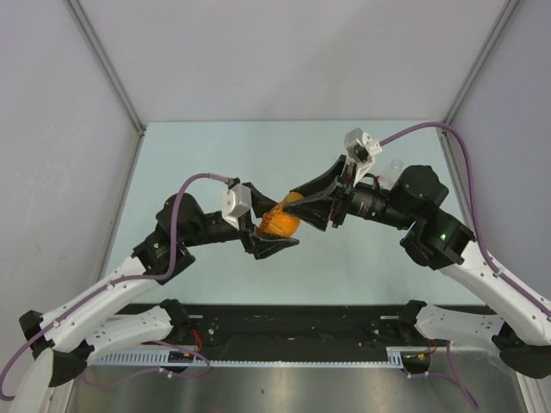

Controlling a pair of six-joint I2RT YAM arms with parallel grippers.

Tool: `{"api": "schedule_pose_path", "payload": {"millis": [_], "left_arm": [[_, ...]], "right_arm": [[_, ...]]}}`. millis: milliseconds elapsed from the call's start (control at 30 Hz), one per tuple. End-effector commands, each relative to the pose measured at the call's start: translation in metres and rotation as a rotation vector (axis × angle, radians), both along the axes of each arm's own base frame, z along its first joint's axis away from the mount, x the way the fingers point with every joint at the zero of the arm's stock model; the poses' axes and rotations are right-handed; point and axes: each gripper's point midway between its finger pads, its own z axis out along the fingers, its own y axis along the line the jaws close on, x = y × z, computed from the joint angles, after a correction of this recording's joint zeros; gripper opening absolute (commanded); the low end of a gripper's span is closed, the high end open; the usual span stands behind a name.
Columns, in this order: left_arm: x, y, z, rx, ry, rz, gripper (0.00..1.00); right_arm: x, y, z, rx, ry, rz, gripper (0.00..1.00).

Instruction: Unscrew the bottle caps

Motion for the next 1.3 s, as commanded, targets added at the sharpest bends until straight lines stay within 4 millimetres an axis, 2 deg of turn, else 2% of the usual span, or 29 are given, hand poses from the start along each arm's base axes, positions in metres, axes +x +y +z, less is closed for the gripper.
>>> {"api": "schedule_pose_path", "payload": {"millis": [0,233,400,567,600,633,667,700,733,767,800,867,1133,1200,1267], "left_arm": [[-0.058,0.006,0.054,-0.116,0.023,-0.343,0.0],[-0.08,0.008,0.059,-0.101,0.071,-0.582,0.0],[-0.089,0.009,0.055,-0.065,0.136,-0.715,0.0],[-0.098,0.014,0.064,-0.105,0.095,-0.796,0.0],[-0.097,0.012,0.062,-0.092,0.17,-0.815,0.0],[-0.102,0.017,0.069,-0.133,0.095,-0.834,0.0],[-0.105,0.02,0.07,-0.128,0.161,-0.857,0.0],[-0.1,0.016,0.068,-0.128,0.184,-0.87,0.0],[-0.105,0.021,0.072,-0.162,0.116,-0.891,0.0],[-0.106,0.022,0.072,-0.151,0.197,-0.919,0.0],[-0.106,0.022,0.075,-0.158,0.172,-0.933,0.0],[-0.1,0.016,0.071,-0.148,0.207,-0.933,0.0],[-0.099,0.015,0.072,-0.152,0.182,-0.929,0.0],[-0.099,0.015,0.07,-0.143,0.179,-0.93,0.0],[-0.097,0.015,0.068,-0.134,0.177,-0.924,0.0]], "right_arm": [[-0.036,-0.009,0.012,-0.012,-0.153,0.163,0.0],[-0.077,-0.02,0.015,-0.009,-0.261,0.355,0.0],[-0.096,-0.027,0.011,-0.022,-0.317,0.454,0.0],[-0.117,-0.036,0.007,-0.026,-0.36,0.562,0.0],[-0.118,-0.037,0.006,-0.028,-0.374,0.573,0.0],[-0.126,-0.04,0.004,-0.028,-0.385,0.618,0.0],[-0.129,-0.042,0.003,-0.031,-0.39,0.637,0.0],[-0.131,-0.042,0.002,-0.032,-0.392,0.65,0.0],[-0.134,-0.044,0.0,-0.034,-0.41,0.667,0.0],[-0.136,-0.046,-0.003,-0.042,-0.403,0.68,0.0],[-0.137,-0.046,-0.004,-0.043,-0.408,0.689,0.0],[-0.14,-0.048,-0.008,-0.051,-0.409,0.713,0.0],[-0.147,-0.055,-0.009,-0.053,-0.439,0.729,0.0],[-0.145,-0.055,-0.01,-0.057,-0.44,0.716,0.0],[-0.135,-0.053,-0.008,-0.064,-0.439,0.648,0.0]]}}
